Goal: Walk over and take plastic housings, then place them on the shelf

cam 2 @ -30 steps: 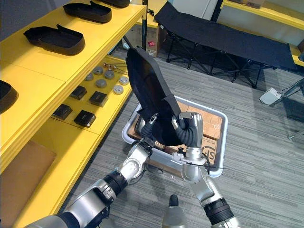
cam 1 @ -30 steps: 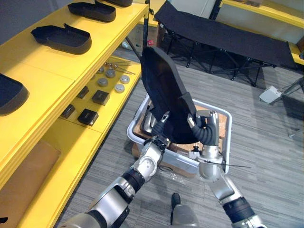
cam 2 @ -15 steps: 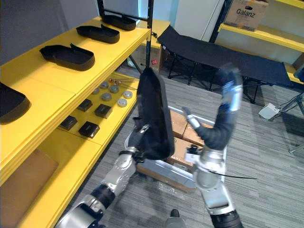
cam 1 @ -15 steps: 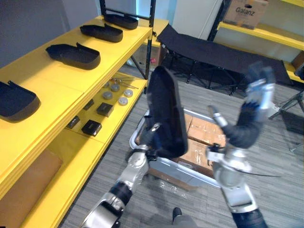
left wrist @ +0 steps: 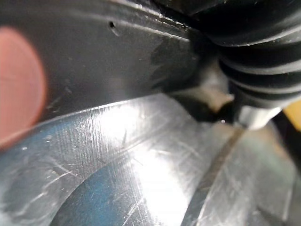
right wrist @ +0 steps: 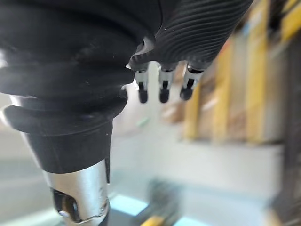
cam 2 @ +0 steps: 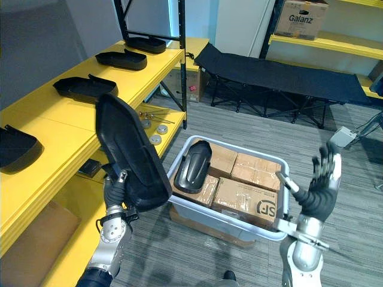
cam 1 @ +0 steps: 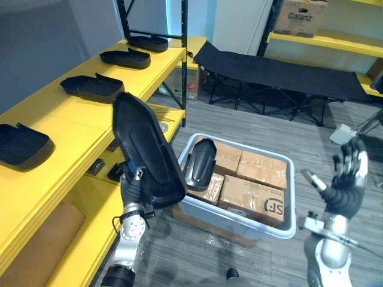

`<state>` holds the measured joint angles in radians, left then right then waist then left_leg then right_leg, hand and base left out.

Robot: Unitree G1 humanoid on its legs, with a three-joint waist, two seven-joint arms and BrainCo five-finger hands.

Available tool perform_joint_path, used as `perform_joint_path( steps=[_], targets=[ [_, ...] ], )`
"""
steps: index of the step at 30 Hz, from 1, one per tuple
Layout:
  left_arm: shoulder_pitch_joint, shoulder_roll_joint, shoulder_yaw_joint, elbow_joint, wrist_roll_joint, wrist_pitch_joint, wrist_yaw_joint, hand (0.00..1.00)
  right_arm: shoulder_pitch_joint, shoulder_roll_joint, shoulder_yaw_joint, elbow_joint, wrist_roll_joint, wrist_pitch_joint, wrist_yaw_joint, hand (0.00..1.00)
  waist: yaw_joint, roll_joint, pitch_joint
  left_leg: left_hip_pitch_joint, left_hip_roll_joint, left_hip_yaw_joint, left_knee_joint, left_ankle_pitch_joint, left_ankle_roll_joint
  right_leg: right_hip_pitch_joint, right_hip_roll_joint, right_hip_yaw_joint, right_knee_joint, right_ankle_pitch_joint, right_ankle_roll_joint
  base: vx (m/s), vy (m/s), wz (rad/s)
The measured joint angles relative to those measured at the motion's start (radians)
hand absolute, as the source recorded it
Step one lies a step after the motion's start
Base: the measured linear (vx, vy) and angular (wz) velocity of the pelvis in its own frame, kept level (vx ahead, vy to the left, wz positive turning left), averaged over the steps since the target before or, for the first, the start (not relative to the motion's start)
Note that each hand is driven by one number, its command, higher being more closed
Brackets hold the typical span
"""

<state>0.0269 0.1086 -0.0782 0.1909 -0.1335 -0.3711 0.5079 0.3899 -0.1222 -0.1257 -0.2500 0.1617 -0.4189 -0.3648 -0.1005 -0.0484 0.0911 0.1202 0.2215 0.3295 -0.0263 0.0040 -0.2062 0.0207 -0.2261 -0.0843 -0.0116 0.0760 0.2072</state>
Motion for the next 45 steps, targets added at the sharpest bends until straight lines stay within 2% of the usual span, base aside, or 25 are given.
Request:
perform_joint_path(
  steps=[3, 8, 12, 13, 17, 19, 21, 23, 24, 25, 27, 28, 29, 31, 32, 33, 34, 36, 39, 40, 43, 45],
  targets=[
    [0.061, -0.027, 0.011, -0.12, 0.008, 0.0, 0.032, 1.0, 0.03, 0.031, 0.001, 0.079, 0.006, 0.0, 0.004, 0.0, 0.0, 0.006, 0.002, 0.0, 0.0, 0.002, 0.001, -0.004, 0.001, 0.0, 0.0, 0.001, -0.002, 0.0, 0.0, -0.01, 0.0, -0.02],
    [0.154, -0.051, 0.025, -0.309, 0.039, 0.002, 0.037, 1.0, 0.02, 0.033, 0.016, 0.102, 0.049, -0.001, 0.072, 0.0, 0.011, 0.029, 0.015, -0.021, 0.0, -0.026, 0.01, -0.009, 0.008, 0.009, -0.003, -0.027, -0.006, -0.001, 0.0, -0.02, -0.007, 0.16],
    [0.218, -0.079, 0.063, -0.464, 0.075, 0.003, 0.039, 1.0, -0.081, 0.01, 0.131, 0.147, 0.078, 0.0, 0.107, 0.0, 0.063, 0.063, 0.021, -0.054, 0.0, -0.089, 0.036, -0.011, 0.01, 0.041, -0.008, -0.089, -0.02, -0.001, 0.0, -0.01, -0.006, 0.35],
    [0.227, -0.081, 0.072, -0.48, 0.075, 0.003, 0.043, 1.0, -0.102, 0.007, 0.151, 0.159, 0.078, 0.001, 0.109, 0.0, 0.067, 0.066, 0.02, -0.055, -0.001, -0.106, 0.037, -0.011, 0.01, 0.052, -0.008, -0.107, -0.024, -0.001, 0.0, -0.01, -0.01, 0.61],
    [0.295, -0.08, 0.173, -0.58, 0.115, 0.003, 0.064, 1.0, -0.212, -0.002, 0.256, 0.202, 0.03, 0.024, 0.098, 0.0, 0.137, 0.074, 0.021, -0.109, -0.01, -0.229, 0.058, -0.009, 0.009, 0.11, -0.011, -0.248, -0.032, -0.011, -0.006, 0.0, -0.012, 0.82],
    [0.319, -0.082, 0.229, -0.611, 0.117, 0.003, 0.064, 1.0, -0.238, -0.003, 0.272, 0.213, 0.016, 0.033, 0.095, 0.0, 0.165, 0.069, 0.026, -0.13, -0.027, -0.299, 0.067, -0.003, 0.008, 0.138, -0.021, -0.314, -0.01, -0.034, 0.002, 0.01, 0.005, 1.05],
    [0.361, -0.091, 0.318, -0.634, 0.114, 0.003, 0.043, 1.0, -0.273, -0.007, 0.275, 0.243, 0.001, 0.036, 0.081, 0.0, 0.203, 0.059, 0.034, -0.144, -0.051, -0.375, 0.072, 0.002, 0.007, 0.161, -0.042, -0.384, 0.054, -0.083, 0.004, 0.04, 0.011, 0.97],
    [0.391, -0.1, 0.373, -0.646, 0.106, 0.003, 0.013, 1.0, -0.298, -0.009, 0.275, 0.255, -0.014, 0.043, 0.07, 0.0, 0.221, 0.05, 0.039, -0.158, -0.063, -0.423, 0.081, 0.004, 0.009, 0.174, -0.046, -0.389, 0.086, -0.118, -0.006, 0.03, -0.004, 0.82],
    [0.409, -0.1, 0.4, -0.646, 0.087, 0.002, -0.02, 1.0, -0.317, -0.018, 0.274, 0.261, -0.013, 0.047, 0.058, 0.0, 0.233, 0.04, 0.047, -0.177, -0.07, -0.463, 0.089, 0.007, 0.006, 0.182, -0.044, -0.387, 0.108, -0.152, -0.015, 0.02, -0.033, 1.03],
    [0.42, -0.101, 0.413, -0.646, 0.057, 0.0, -0.06, 1.0, -0.334, -0.027, 0.269, 0.261, -0.006, 0.047, 0.056, 0.0, 0.241, 0.031, 0.057, -0.195, -0.079, -0.506, 0.094, 0.017, 0.002, 0.192, -0.041, -0.394, 0.124, -0.182, -0.007, 0.01, -0.049, 1.0],
    [0.438, -0.115, 0.413, -0.646, 0.03, -0.005, -0.107, 1.0, -0.349, -0.038, 0.259, 0.261, 0.013, 0.049, 0.056, 0.0, 0.255, 0.03, 0.061, -0.214, -0.078, -0.547, 0.089, 0.035, 0.002, 0.197, -0.031, -0.438, 0.14, -0.199, -0.006, -0.01, -0.081, 0.84],
    [0.452, -0.13, 0.402, -0.645, 0.019, -0.009, -0.157, 1.0, -0.357, -0.038, 0.238, 0.261, 0.02, 0.058, 0.057, 0.0, 0.255, 0.036, 0.068, -0.23, -0.08, -0.548, 0.077, 0.064, 0.01, 0.212, -0.027, -0.485, 0.143, -0.206, -0.006, -0.02, -0.085, 0.85],
    [0.455, -0.13, 0.395, -0.645, 0.013, -0.011, -0.178, 1.0, -0.354, -0.036, 0.228, 0.261, 0.02, 0.063, 0.057, 0.0, 0.253, 0.038, 0.068, -0.236, -0.083, -0.536, 0.064, 0.084, 0.017, 0.218, -0.026, -0.501, 0.142, -0.208, -0.009, -0.03, -0.046, 1.11],
    [0.433, -0.125, 0.349, -0.645, -0.028, -0.034, -0.282, 1.0, -0.325, -0.036, 0.168, 0.261, 0.015, 0.084, 0.056, 0.0, 0.229, 0.04, 0.079, -0.285, -0.086, -0.357, 0.045, 0.156, 0.093, 0.236, -0.029, -0.603, 0.142, -0.207, -0.008, -0.04, 0.017, 1.18],
    [0.431, -0.124, 0.336, -0.645, -0.029, -0.04, -0.3, 1.0, -0.317, -0.036, 0.157, 0.261, 0.012, 0.087, 0.055, 0.0, 0.222, 0.043, 0.087, -0.293, -0.077, -0.304, 0.049, 0.168, 0.112, 0.243, -0.029, -0.618, 0.143, -0.207, -0.007, -0.04, 0.058, 0.98],
    [0.431, -0.122, 0.307, -0.643, -0.043, -0.042, -0.331, 1.0, -0.293, -0.037, 0.145, 0.26, 0.011, 0.087, 0.055, 0.0, 0.217, 0.048, 0.098, -0.3, -0.063, -0.215, 0.056, 0.186, 0.115, 0.25, -0.033, -0.634, 0.15, -0.209, -0.004, -0.03, 0.068, 0.57],
    [0.438, -0.121, 0.282, -0.642, -0.05, -0.042, -0.337, 1.0, -0.269, -0.034, 0.145, 0.26, 0.015, 0.085, 0.059, 0.0, 0.217, 0.045, 0.101, -0.298, -0.072, -0.209, 0.054, 0.193, 0.105, 0.248, -0.045, -0.628, 0.16, -0.214, -0.001, -0.03, 0.064, 0.37],
    [0.435, -0.116, 0.264, -0.641, -0.054, -0.042, -0.336, 1.0, -0.259, -0.019, 0.148, 0.26, 0.026, 0.067, 0.071, 0.0, 0.217, 0.038, 0.117, -0.297, -0.08, -0.2, 0.056, 0.192, 0.107, 0.238, -0.064, -0.618, 0.184, -0.23, -0.006, -0.04, 0.051, -0.02],
    [0.427, -0.115, 0.258, -0.623, -0.055, -0.042, -0.327, 1.0, -0.284, -0.014, 0.157, 0.261, 0.056, 0.025, 0.088, 0.0, 0.22, 0.035, 0.164, -0.314, -0.068, -0.173, 0.151, 0.137, 0.117, 0.202, -0.099, -0.566, 0.271, -0.271, -0.007, -0.12, 0.065, -0.38],
    [0.425, -0.115, 0.251, -0.599, -0.05, -0.042, -0.316, 1.0, -0.3, -0.014, 0.156, 0.264, 0.06, 0.002, 0.089, 0.0, 0.219, 0.042, 0.176, -0.347, -0.053, -0.172, 0.262, 0.08, 0.122, 0.188, -0.114, -0.541, 0.327, -0.296, 0.004, -0.11, 0.057, -0.26],
    [0.427, -0.114, 0.242, -0.577, -0.032, -0.042, -0.313, 1.0, -0.318, -0.012, 0.161, 0.271, 0.06, -0.023, 0.099, 0.0, 0.213, 0.051, 0.184, -0.383, -0.044, -0.184, 0.401, 0.004, 0.128, 0.19, -0.144, -0.533, 0.403, -0.345, 0.025, -0.09, 0.08, -0.07],
    [0.432, -0.113, 0.236, -0.577, -0.002, -0.052, -0.311, 1.0, -0.337, -0.002, 0.167, 0.291, 0.059, -0.044, 0.096, 0.0, 0.223, 0.054, 0.19, -0.41, -0.038, -0.184, 0.493, -0.05, 0.138, 0.195, -0.161, -0.532, 0.431, -0.365, 0.038, -0.03, 0.134, 0.04]
  ],
)
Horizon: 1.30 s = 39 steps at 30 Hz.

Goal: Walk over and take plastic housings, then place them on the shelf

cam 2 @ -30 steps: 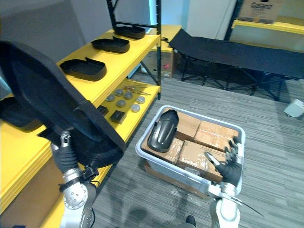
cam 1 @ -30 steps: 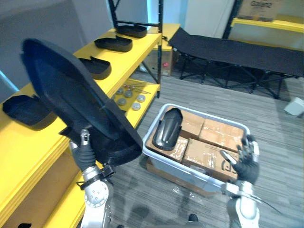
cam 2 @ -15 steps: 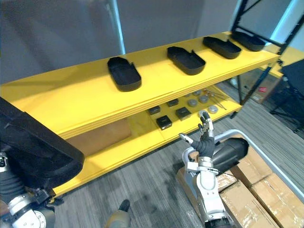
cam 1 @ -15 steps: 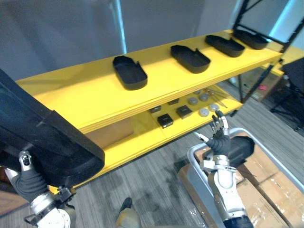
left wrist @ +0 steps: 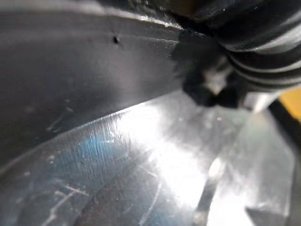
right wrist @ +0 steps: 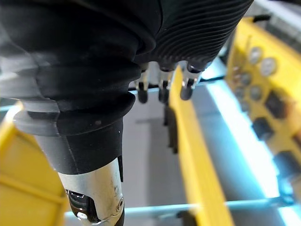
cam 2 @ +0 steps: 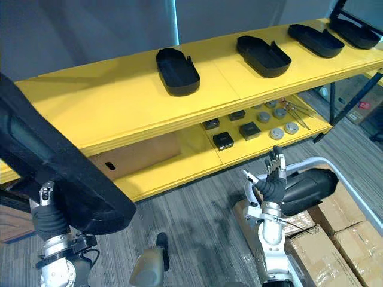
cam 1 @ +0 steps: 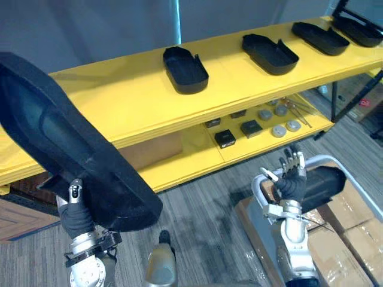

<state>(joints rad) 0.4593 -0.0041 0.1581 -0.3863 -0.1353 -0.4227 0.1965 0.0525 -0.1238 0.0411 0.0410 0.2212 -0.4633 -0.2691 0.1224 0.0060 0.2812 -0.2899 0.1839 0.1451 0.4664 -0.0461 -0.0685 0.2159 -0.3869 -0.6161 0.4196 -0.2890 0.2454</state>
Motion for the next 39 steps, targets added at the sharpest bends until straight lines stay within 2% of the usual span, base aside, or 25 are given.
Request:
perform_joint_path(
  steps=[3, 5, 6, 7, 8, 9, 10, 11, 13, 16, 17, 19, 20, 21, 23, 24, 25, 27, 28, 31, 35, 38, 39],
  targets=[
    [-0.004, 0.02, 0.007, -0.01, 0.042, -0.036, 0.027, 1.0, -0.01, 0.021, 0.0, 0.018, -0.001, -0.002, -0.001, 0.0, 0.009, 0.006, 0.001, -0.052, -0.008, 0.005, 0.142, -0.096, 0.02, 0.032, -0.021, -0.011, 0.001, -0.017, 0.028, 0.08, 0.199, 0.17],
    [-0.029, 0.05, 0.051, -0.026, 0.077, -0.044, 0.029, 1.0, -0.007, 0.036, -0.005, 0.018, -0.001, -0.002, 0.011, 0.0, 0.03, -0.011, 0.003, -0.078, -0.036, 0.01, 0.23, -0.182, 0.041, 0.062, -0.047, -0.013, -0.011, -0.02, 0.018, 0.2, 0.261, 0.26],
    [-0.054, 0.071, 0.078, -0.028, 0.089, -0.051, 0.029, 1.0, -0.002, 0.044, -0.016, 0.017, 0.001, -0.002, 0.033, 0.0, 0.026, -0.018, 0.0, -0.081, -0.064, 0.007, 0.253, -0.223, 0.036, 0.065, -0.069, 0.001, 0.037, 0.011, -0.044, 0.26, 0.247, 0.45],
    [-0.072, 0.079, 0.085, -0.028, 0.097, -0.051, 0.029, 1.0, 0.004, 0.043, -0.021, 0.015, 0.001, -0.002, 0.044, 0.0, 0.025, -0.021, 0.002, -0.08, -0.08, -0.003, 0.256, -0.23, 0.051, 0.041, -0.085, 0.034, 0.095, 0.045, -0.095, 0.32, 0.29, 0.69],
    [-0.102, 0.091, 0.1, -0.031, 0.111, -0.051, 0.028, 1.0, 0.017, 0.043, -0.032, 0.015, 0.003, -0.002, 0.072, 0.0, 0.02, -0.031, 0.003, -0.065, -0.109, -0.025, 0.24, -0.239, 0.067, -0.023, -0.103, 0.126, 0.214, 0.153, -0.18, 0.28, 0.27, 0.64],
    [-0.115, 0.104, 0.107, -0.032, 0.116, -0.051, 0.03, 1.0, 0.017, 0.046, -0.037, 0.014, 0.003, -0.002, 0.084, 0.0, 0.013, -0.036, 0.004, -0.051, -0.117, -0.034, 0.223, -0.242, 0.074, -0.057, -0.105, 0.177, 0.269, 0.216, -0.201, 0.42, 0.302, 0.73],
    [-0.135, 0.138, 0.117, -0.031, 0.12, -0.051, 0.045, 1.0, 0.012, 0.05, -0.041, 0.003, 0.002, -0.002, 0.105, 0.0, 0.0, -0.048, 0.002, -0.021, -0.129, -0.067, 0.178, -0.241, 0.083, -0.135, -0.07, 0.28, 0.39, 0.162, -0.149, 0.35, 0.157, 0.64],
    [-0.15, 0.156, 0.117, -0.031, 0.133, -0.046, 0.065, 1.0, 0.015, 0.049, -0.049, -0.018, 0.002, -0.002, 0.125, 0.0, -0.011, -0.051, 0.001, 0.018, -0.14, -0.084, 0.13, -0.233, 0.092, -0.183, -0.029, 0.321, 0.456, 0.1, -0.13, 0.44, 0.124, 0.73],
    [-0.178, 0.162, 0.126, -0.033, 0.153, -0.046, 0.102, 1.0, 0.014, 0.041, -0.077, -0.083, 0.002, -0.034, 0.167, 0.0, -0.028, -0.055, -0.002, 0.16, -0.161, -0.104, -0.01, -0.203, 0.088, -0.248, 0.067, 0.317, 0.429, 0.025, -0.166, 0.39, 0.059, 0.48],
    [-0.244, 0.177, 0.126, -0.032, 0.153, -0.039, 0.122, 1.0, 0.001, 0.014, -0.122, -0.153, 0.02, -0.063, 0.201, 0.0, -0.045, -0.047, -0.013, 0.211, -0.164, -0.149, -0.067, -0.199, 0.088, -0.335, 0.156, 0.334, 0.258, -0.001, -0.189, 0.35, -0.029, 0.62],
    [-0.298, 0.194, 0.119, -0.013, 0.152, -0.023, 0.134, 1.0, -0.022, -0.01, -0.159, -0.158, 0.022, -0.074, 0.204, 0.0, -0.072, -0.049, -0.018, 0.221, -0.165, -0.202, -0.08, -0.195, 0.08, -0.378, 0.204, 0.396, 0.133, 0.007, -0.181, 0.31, -0.095, 1.04],
    [-0.338, 0.197, 0.106, 0.015, 0.152, -0.005, 0.135, 1.0, -0.037, -0.025, -0.196, -0.159, 0.022, -0.079, 0.201, 0.0, -0.087, -0.051, -0.021, 0.223, -0.167, -0.235, -0.079, -0.195, 0.064, -0.395, 0.224, 0.456, 0.015, 0.04, -0.165, 0.29, -0.143, 1.12],
    [-0.355, 0.195, 0.096, 0.023, 0.153, 0.019, 0.135, 1.0, -0.038, -0.027, -0.219, -0.167, 0.022, -0.08, 0.196, 0.0, -0.091, -0.067, -0.03, 0.224, -0.179, -0.258, -0.076, -0.203, 0.042, -0.388, 0.23, 0.498, -0.094, 0.159, -0.177, 0.32, -0.286, 1.23],
    [-0.35, 0.179, 0.092, 0.033, 0.154, 0.027, 0.129, 1.0, -0.043, -0.042, -0.234, -0.18, 0.021, -0.08, 0.186, 0.0, -0.096, -0.055, -0.041, 0.221, -0.172, -0.281, -0.075, -0.228, 0.002, -0.374, 0.234, 0.493, -0.118, 0.242, -0.138, 0.28, -0.272, 1.04],
    [-0.302, 0.152, 0.088, 0.035, 0.154, 0.04, 0.105, 1.0, -0.06, -0.084, -0.246, -0.186, 0.019, -0.078, 0.171, 0.0, -0.089, -0.008, -0.065, 0.225, -0.119, -0.302, -0.108, -0.217, -0.021, -0.326, 0.272, 0.44, -0.181, 0.245, -0.157, 0.27, -0.28, 0.72],
    [-0.277, 0.149, 0.079, 0.035, 0.154, 0.047, 0.088, 1.0, -0.067, -0.113, -0.264, -0.202, 0.018, -0.076, 0.157, 0.0, -0.088, 0.011, -0.077, 0.24, -0.099, -0.288, -0.147, -0.2, -0.047, -0.301, 0.279, 0.408, -0.194, 0.239, -0.169, 0.19, -0.208, 0.63],
    [-0.269, 0.149, 0.074, 0.034, 0.154, 0.047, 0.079, 1.0, -0.069, -0.123, -0.277, -0.213, 0.017, -0.074, 0.153, 0.0, -0.088, 0.018, -0.081, 0.245, -0.089, -0.263, -0.163, -0.189, -0.062, -0.291, 0.279, 0.391, -0.195, 0.235, -0.177, 0.17, -0.151, 0.73],
    [-0.262, 0.148, 0.06, 0.021, 0.153, 0.046, 0.048, 1.0, -0.073, -0.14, -0.331, -0.26, -0.025, -0.068, 0.124, 0.0, -0.098, 0.024, -0.084, 0.254, -0.066, -0.116, -0.182, -0.143, -0.056, -0.247, 0.263, 0.342, -0.198, 0.225, -0.192, 0.12, -0.108, 0.81],
    [-0.264, 0.15, 0.059, 0.009, 0.152, 0.039, 0.026, 1.0, -0.073, -0.15, -0.362, -0.305, -0.054, -0.057, 0.095, 0.0, -0.111, 0.024, -0.083, 0.252, -0.061, -0.045, -0.179, -0.127, -0.036, -0.23, 0.254, 0.316, -0.198, 0.221, -0.197, 0.07, -0.062, 0.72],
    [-0.277, 0.153, 0.062, -0.003, 0.15, 0.018, 0.021, 1.0, -0.103, -0.178, -0.416, -0.385, -0.069, -0.053, 0.073, 0.0, -0.111, 0.018, -0.08, 0.251, -0.074, -0.03, -0.182, -0.122, -0.031, -0.235, 0.239, 0.318, -0.181, 0.204, -0.192, 0.0, 0.007, 0.22],
    [-0.299, 0.154, 0.063, -0.005, 0.149, 0.023, 0.028, 1.0, -0.114, -0.168, -0.447, -0.439, -0.05, -0.05, 0.071, 0.0, -0.122, 0.013, -0.067, 0.25, -0.092, -0.015, -0.218, -0.122, -0.025, -0.268, 0.228, 0.348, -0.179, 0.192, -0.174, -0.08, 0.028, -0.13],
    [-0.302, 0.157, 0.064, -0.025, 0.193, 0.059, 0.034, 1.0, -0.057, -0.117, -0.448, -0.475, -0.016, -0.041, 0.072, 0.0, -0.141, 0.021, -0.046, 0.254, -0.089, 0.02, -0.213, -0.131, -0.011, -0.283, 0.228, 0.378, -0.179, 0.19, -0.175, -0.1, 0.024, -0.3],
    [-0.308, 0.164, 0.064, -0.032, 0.196, 0.084, 0.026, 1.0, -0.024, -0.1, -0.447, -0.493, -0.001, -0.04, 0.078, 0.0, -0.152, 0.03, -0.038, 0.254, -0.091, 0.032, -0.215, -0.133, -0.008, -0.287, 0.228, 0.391, -0.184, 0.196, -0.168, -0.04, 0.019, -0.27]
  ],
)
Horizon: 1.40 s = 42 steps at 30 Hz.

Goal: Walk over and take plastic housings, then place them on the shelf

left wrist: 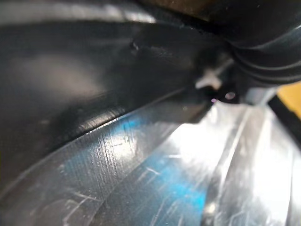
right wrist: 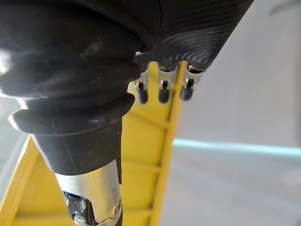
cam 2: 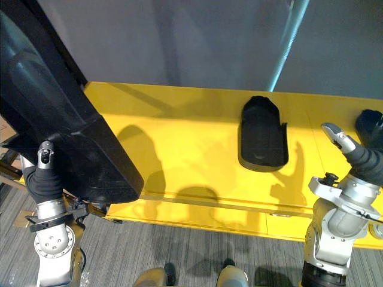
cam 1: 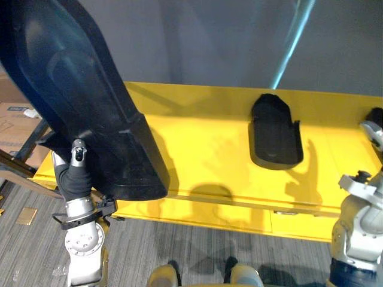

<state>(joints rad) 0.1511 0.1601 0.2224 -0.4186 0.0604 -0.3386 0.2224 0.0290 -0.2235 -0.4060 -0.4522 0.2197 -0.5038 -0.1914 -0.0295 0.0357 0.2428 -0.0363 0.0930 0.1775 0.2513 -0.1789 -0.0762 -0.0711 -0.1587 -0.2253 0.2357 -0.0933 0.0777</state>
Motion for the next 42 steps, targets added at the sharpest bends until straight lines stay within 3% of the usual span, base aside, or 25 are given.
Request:
perform_joint_path(
  steps=[3, 7, 9, 10, 12, 14, 18, 20, 24, 27, 33, 36, 42],
  targets=[
    [-0.014, 0.055, 0.003, 0.004, 0.023, 0.102, -0.046, 1.0, 0.052, 0.044, 0.022, -0.013, 0.017, 0.003, 0.028, 0.0, -0.036, 0.012, 0.004, 0.007, -0.004, 0.033, -0.012, -0.002, 0.004, -0.013, 0.0, 0.036, -0.003, 0.012, 0.014, -0.02, 0.032, -0.27],
    [-0.115, 0.077, -0.004, 0.11, -0.03, 0.198, -0.079, 1.0, 0.096, 0.066, 0.045, -0.013, 0.045, 0.01, 0.064, 0.0, -0.053, 0.03, 0.013, 0.021, -0.012, 0.074, -0.041, 0.015, 0.011, -0.04, -0.002, 0.069, 0.005, 0.026, 0.015, 0.05, 0.017, -0.25],
    [-0.199, 0.086, -0.003, 0.222, -0.061, 0.271, -0.073, 1.0, 0.105, 0.068, 0.047, -0.013, 0.044, 0.022, 0.089, 0.0, -0.067, 0.043, 0.021, 0.04, -0.018, 0.085, -0.072, 0.025, 0.007, -0.051, -0.001, 0.087, 0.009, 0.026, 0.015, 0.06, -0.001, -0.19],
    [-0.22, 0.097, -0.004, 0.26, -0.064, 0.287, -0.073, 1.0, 0.103, 0.067, 0.047, -0.013, 0.044, 0.029, 0.095, 0.0, -0.072, 0.047, 0.023, 0.044, -0.019, 0.092, -0.079, 0.027, 0.006, -0.054, -0.001, 0.092, 0.011, 0.026, 0.015, 0.04, -0.006, -0.28],
    [-0.313, 0.155, -0.005, 0.438, -0.108, 0.356, -0.059, 1.0, 0.104, 0.055, 0.049, -0.012, 0.049, 0.043, 0.133, 0.0, -0.097, 0.063, 0.032, 0.059, -0.024, 0.111, -0.106, 0.037, 0.003, -0.068, 0.001, 0.111, 0.019, 0.024, 0.013, 0.03, -0.005, -0.23],
    [-0.39, 0.19, -0.006, 0.579, -0.145, 0.395, -0.037, 1.0, 0.104, 0.028, 0.057, -0.011, 0.05, 0.047, 0.155, 0.0, -0.116, 0.07, 0.041, 0.074, -0.028, 0.133, -0.129, 0.046, 0.003, -0.076, 0.002, 0.129, 0.023, 0.024, 0.013, 0.02, 0.001, -0.26],
    [-0.493, 0.226, -0.015, 0.735, -0.261, 0.415, -0.03, 1.0, 0.108, -0.021, 0.082, -0.011, 0.05, 0.047, 0.178, 0.0, -0.16, 0.075, 0.055, 0.09, -0.038, 0.157, -0.146, 0.05, 0.003, -0.093, 0.003, 0.162, 0.034, 0.024, 0.014, 0.0, 0.016, -0.25],
    [-0.538, 0.237, -0.032, 0.785, -0.269, 0.422, -0.033, 1.0, 0.127, -0.023, 0.091, -0.011, 0.049, 0.048, 0.209, 0.0, -0.17, 0.081, 0.059, 0.092, -0.042, 0.165, -0.154, 0.052, 0.006, -0.104, 0.004, 0.176, 0.039, 0.024, 0.014, -0.01, 0.015, -0.17],
    [-0.621, 0.337, -0.116, 0.936, -0.285, 0.466, -0.063, 1.0, 0.157, -0.064, 0.128, -0.011, 0.064, 0.077, 0.286, 0.0, -0.204, 0.104, 0.082, 0.107, -0.051, 0.191, -0.175, 0.061, 0.009, -0.114, 0.005, 0.203, 0.041, 0.029, 0.021, -0.02, 0.013, -0.17],
    [-0.673, 0.389, -0.12, 1.007, -0.277, 0.497, -0.099, 1.0, 0.168, -0.084, 0.131, -0.01, 0.084, 0.076, 0.304, 0.0, -0.221, 0.118, 0.089, 0.107, -0.053, 0.193, -0.176, 0.063, 0.013, -0.119, 0.006, 0.21, 0.045, 0.03, 0.023, -0.02, 0.003, -0.06],
    [-0.723, 0.464, -0.137, 1.037, -0.212, 0.56, -0.189, 1.0, 0.165, -0.094, 0.135, -0.01, 0.139, 0.077, 0.357, 0.0, -0.232, 0.129, 0.106, 0.112, -0.058, 0.195, -0.177, 0.068, 0.018, -0.119, 0.006, 0.221, 0.047, 0.033, 0.027, -0.01, 0.0, -0.02],
    [-0.734, 0.464, -0.159, 1.055, -0.171, 0.599, -0.206, 1.0, 0.164, -0.099, 0.171, -0.01, 0.159, 0.095, 0.369, 0.0, -0.236, 0.137, 0.119, 0.109, -0.063, 0.195, -0.179, 0.072, 0.024, -0.121, 0.005, 0.224, 0.042, 0.035, 0.031, -0.02, 0.0, -0.01],
    [-0.74, 0.474, -0.159, 1.095, -0.12, 0.628, -0.236, 1.0, 0.166, -0.099, 0.218, -0.01, 0.158, 0.112, 0.369, 0.0, -0.236, 0.137, 0.119, 0.106, -0.072, 0.194, -0.188, 0.076, 0.031, -0.118, 0.001, 0.226, 0.02, 0.053, 0.041, 0.0, 0.0, 0.0]
  ],
)
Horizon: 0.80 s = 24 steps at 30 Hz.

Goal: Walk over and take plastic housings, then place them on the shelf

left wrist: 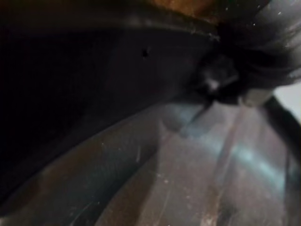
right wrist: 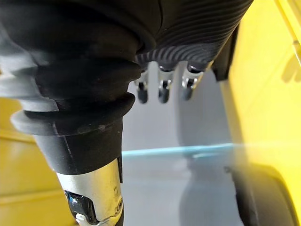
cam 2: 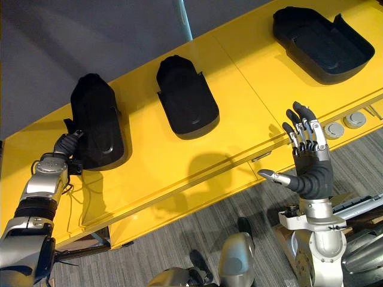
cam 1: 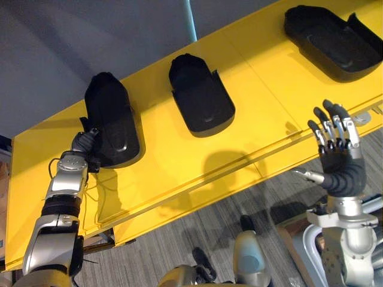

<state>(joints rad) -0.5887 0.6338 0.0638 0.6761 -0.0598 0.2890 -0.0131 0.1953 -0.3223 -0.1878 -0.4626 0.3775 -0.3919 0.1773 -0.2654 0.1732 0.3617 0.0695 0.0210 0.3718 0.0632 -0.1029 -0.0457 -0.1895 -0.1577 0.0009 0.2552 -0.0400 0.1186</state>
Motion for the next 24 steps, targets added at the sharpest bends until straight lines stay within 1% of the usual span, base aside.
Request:
perform_joint_path(
  steps=[5, 6, 7, 12, 15, 17, 18, 21, 24],
  targets=[
    [0.0, 0.034, 0.002, 0.017, -0.001, 0.048, -0.035, 1.0, 0.004, 0.0, 0.022, 0.0, -0.001, 0.0, -0.005, 0.0, 0.002, 0.005, 0.003, 0.001, 0.0, -0.003, 0.0, 0.0, 0.0, 0.005, 0.0, -0.002, -0.007, 0.003, 0.0, 0.0, 0.0, 0.0],
    [0.0, 0.034, 0.002, 0.017, 0.0, 0.05, -0.036, 1.0, 0.004, 0.0, 0.022, 0.0, -0.001, 0.0, -0.005, 0.0, 0.002, 0.006, 0.006, 0.003, 0.0, -0.004, 0.0, 0.0, 0.0, 0.008, 0.0, -0.003, -0.008, 0.003, 0.0, 0.0, 0.0, 0.0],
    [0.0, 0.034, 0.002, 0.017, 0.0, 0.051, -0.038, 1.0, 0.004, 0.0, 0.022, 0.0, -0.001, 0.0, -0.006, 0.0, 0.003, 0.007, 0.026, 0.017, 0.0, -0.005, -0.001, 0.0, 0.0, 0.022, 0.0, -0.004, -0.01, 0.003, 0.0, 0.0, 0.0, 0.0],
    [0.006, 0.034, 0.003, 0.025, -0.013, 0.061, -0.037, 1.0, 0.005, 0.0, 0.022, 0.0, 0.0, 0.005, -0.008, 0.0, 0.003, 0.013, 0.045, 0.01, 0.001, -0.005, -0.002, 0.0, 0.0, 0.021, 0.001, -0.004, -0.023, 0.009, 0.002, 0.0, 0.0, 0.0],
    [0.008, 0.034, 0.007, 0.026, -0.032, 0.053, -0.019, 1.0, 0.005, -0.012, 0.022, -0.001, 0.003, 0.005, -0.01, 0.0, 0.002, 0.015, 0.046, -0.003, 0.0, -0.003, -0.004, 0.002, 0.003, 0.008, 0.001, -0.002, -0.026, 0.013, 0.004, 0.0, 0.0, 0.0],
    [0.009, 0.034, 0.009, 0.035, -0.061, 0.05, 0.001, 1.0, -0.002, -0.028, 0.02, -0.001, 0.006, 0.005, -0.005, 0.0, 0.0, 0.015, 0.046, -0.002, -0.001, -0.002, -0.004, 0.002, 0.003, 0.008, 0.001, 0.0, -0.025, 0.013, 0.004, 0.01, -0.001, -0.02],
    [0.01, 0.034, 0.011, 0.037, -0.093, 0.047, 0.012, 1.0, -0.004, -0.036, 0.017, -0.001, 0.021, 0.005, -0.002, 0.0, -0.001, 0.016, 0.047, -0.002, -0.001, -0.002, -0.005, 0.002, 0.003, 0.006, 0.001, 0.001, -0.025, 0.013, 0.004, 0.0, 0.0, 0.0],
    [0.015, 0.034, 0.014, 0.044, -0.117, 0.039, 0.015, 1.0, -0.02, -0.036, 0.01, -0.001, 0.041, 0.006, 0.005, 0.0, -0.004, 0.016, 0.047, -0.001, -0.002, -0.002, -0.005, 0.002, 0.004, 0.003, 0.001, 0.005, -0.022, 0.013, 0.004, 0.0, -0.002, -0.03],
    [0.042, 0.034, 0.037, 0.047, -0.132, 0.022, 0.023, 1.0, -0.025, -0.036, 0.01, -0.004, 0.041, 0.007, 0.028, 0.0, -0.02, 0.016, 0.047, 0.0, -0.002, -0.002, -0.005, 0.002, 0.004, 0.004, 0.001, 0.006, -0.02, 0.013, 0.004, 0.0, 0.0, 0.0]
  ],
)
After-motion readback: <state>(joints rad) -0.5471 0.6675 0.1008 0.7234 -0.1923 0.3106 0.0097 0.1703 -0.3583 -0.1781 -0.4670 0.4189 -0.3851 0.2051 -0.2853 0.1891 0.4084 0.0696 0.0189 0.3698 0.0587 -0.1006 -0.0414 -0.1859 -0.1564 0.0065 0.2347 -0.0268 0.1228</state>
